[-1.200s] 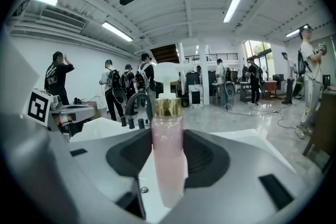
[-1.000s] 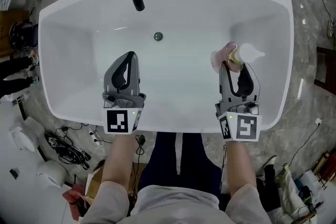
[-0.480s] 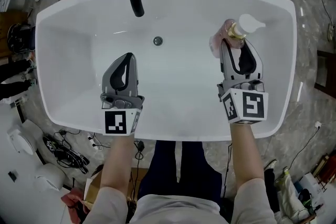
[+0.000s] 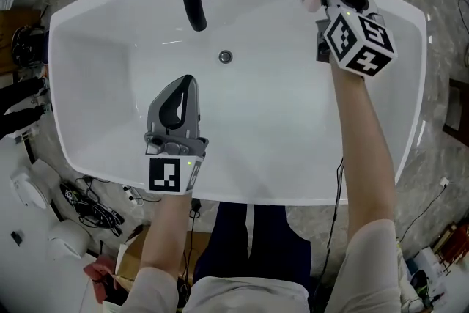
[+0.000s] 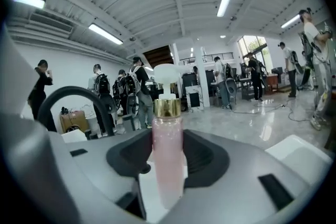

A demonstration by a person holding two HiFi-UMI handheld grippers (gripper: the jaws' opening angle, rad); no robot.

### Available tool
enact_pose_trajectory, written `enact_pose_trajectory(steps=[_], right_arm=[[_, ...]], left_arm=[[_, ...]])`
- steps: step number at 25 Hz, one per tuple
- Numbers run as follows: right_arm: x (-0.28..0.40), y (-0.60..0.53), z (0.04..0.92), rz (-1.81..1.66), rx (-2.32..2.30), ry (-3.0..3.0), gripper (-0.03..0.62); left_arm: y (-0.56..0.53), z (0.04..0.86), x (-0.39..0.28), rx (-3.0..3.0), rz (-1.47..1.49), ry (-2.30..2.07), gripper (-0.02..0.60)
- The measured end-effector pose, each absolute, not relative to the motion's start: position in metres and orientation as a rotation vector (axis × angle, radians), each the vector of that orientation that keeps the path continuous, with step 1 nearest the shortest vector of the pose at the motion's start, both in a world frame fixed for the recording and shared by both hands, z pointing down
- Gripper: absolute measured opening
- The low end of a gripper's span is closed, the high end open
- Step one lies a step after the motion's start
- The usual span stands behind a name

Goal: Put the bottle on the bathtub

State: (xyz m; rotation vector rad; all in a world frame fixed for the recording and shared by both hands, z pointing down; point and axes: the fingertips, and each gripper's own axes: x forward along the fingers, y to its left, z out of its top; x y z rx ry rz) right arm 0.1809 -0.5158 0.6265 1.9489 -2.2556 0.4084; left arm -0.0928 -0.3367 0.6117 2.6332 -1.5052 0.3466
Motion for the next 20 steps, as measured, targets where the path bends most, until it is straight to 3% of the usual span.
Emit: enact_pose_trajectory(steps=[8,20], right_arm=[[0.201,-0.588,0.644,0.284,2.010,-2.141,0.186],[0.201,-0.581,0.648,0.227,2.112,-2.076,0.184]], left_arm=[[-0.343,0.627,-0.083,2.624,0.358,-1.480,0.006],[-0.353,0.630,-0.072,2.606,0.342,-1.484,0.006]])
